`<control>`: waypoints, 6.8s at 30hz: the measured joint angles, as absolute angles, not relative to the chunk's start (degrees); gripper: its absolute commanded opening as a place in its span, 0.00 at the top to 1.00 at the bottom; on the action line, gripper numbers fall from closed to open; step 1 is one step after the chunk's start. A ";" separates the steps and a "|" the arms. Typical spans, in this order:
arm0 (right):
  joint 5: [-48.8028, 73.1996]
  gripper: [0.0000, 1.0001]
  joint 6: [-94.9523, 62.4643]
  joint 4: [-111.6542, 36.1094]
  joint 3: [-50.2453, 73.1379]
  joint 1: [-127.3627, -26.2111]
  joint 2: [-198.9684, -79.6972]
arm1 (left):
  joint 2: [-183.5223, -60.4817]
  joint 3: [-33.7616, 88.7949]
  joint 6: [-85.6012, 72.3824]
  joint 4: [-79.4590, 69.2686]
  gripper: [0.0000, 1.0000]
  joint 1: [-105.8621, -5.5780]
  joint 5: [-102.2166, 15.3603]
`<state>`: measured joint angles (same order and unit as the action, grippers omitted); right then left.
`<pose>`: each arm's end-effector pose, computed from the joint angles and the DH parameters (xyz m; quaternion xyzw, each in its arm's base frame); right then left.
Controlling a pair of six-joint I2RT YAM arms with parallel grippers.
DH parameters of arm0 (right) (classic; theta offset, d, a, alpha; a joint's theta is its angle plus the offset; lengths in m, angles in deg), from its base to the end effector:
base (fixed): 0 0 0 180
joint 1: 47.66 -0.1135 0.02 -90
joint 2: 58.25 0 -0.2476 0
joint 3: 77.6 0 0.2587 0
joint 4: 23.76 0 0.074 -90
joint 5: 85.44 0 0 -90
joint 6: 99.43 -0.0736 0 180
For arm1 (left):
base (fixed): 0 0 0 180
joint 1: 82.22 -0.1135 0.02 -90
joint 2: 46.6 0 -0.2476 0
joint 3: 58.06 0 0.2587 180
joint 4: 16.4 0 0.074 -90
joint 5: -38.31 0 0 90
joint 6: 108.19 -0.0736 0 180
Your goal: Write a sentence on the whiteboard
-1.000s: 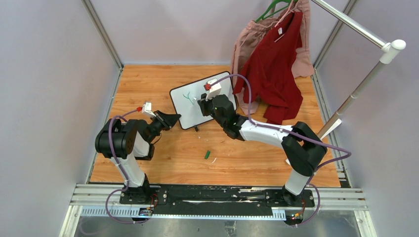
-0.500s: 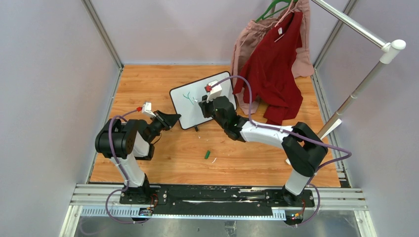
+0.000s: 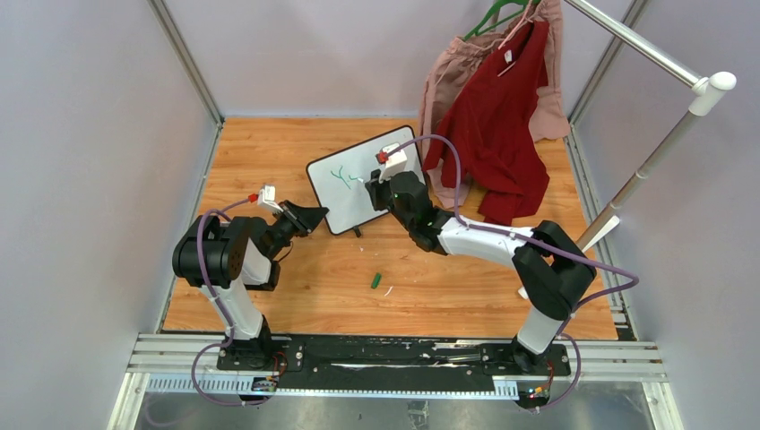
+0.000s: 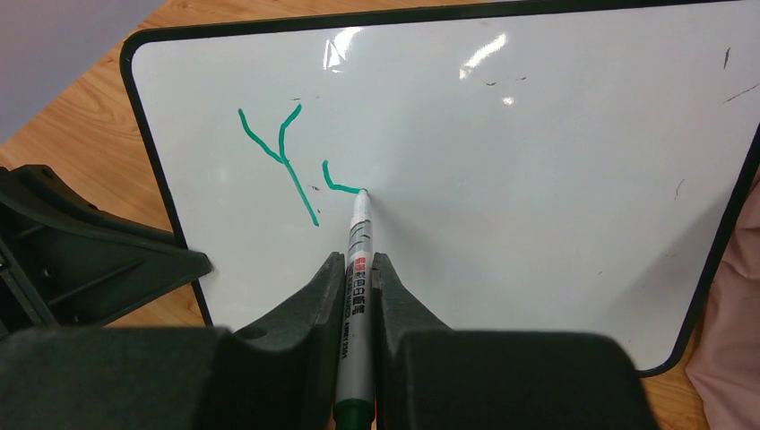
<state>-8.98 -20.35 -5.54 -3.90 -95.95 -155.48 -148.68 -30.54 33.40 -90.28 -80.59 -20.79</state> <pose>0.3012 0.3120 0.2424 -0.1599 0.7207 0.2547 0.6246 0.2766 -0.0457 0.1046 -0.1198 0.7005 -0.4729 0.5209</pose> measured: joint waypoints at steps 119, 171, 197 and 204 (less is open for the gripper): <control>-7.58 1.00 -22.03 -9.60 -6.28 -95.01 -140.77 | -144.53 -31.96 35.07 -89.91 0.32 -80.59 -21.43; -23.67 1.00 -25.05 -32.99 -30.01 -99.30 -98.44 | -130.32 4.76 48.11 16.89 0.27 -29.51 -85.51; -23.67 1.00 -24.59 -34.19 -31.06 -99.30 -97.47 | -147.61 12.78 44.73 15.62 0.54 -36.46 -86.87; -23.47 1.00 -24.39 -33.76 -31.09 -99.30 -97.87 | -148.48 12.78 41.93 13.70 0.63 -37.31 -87.59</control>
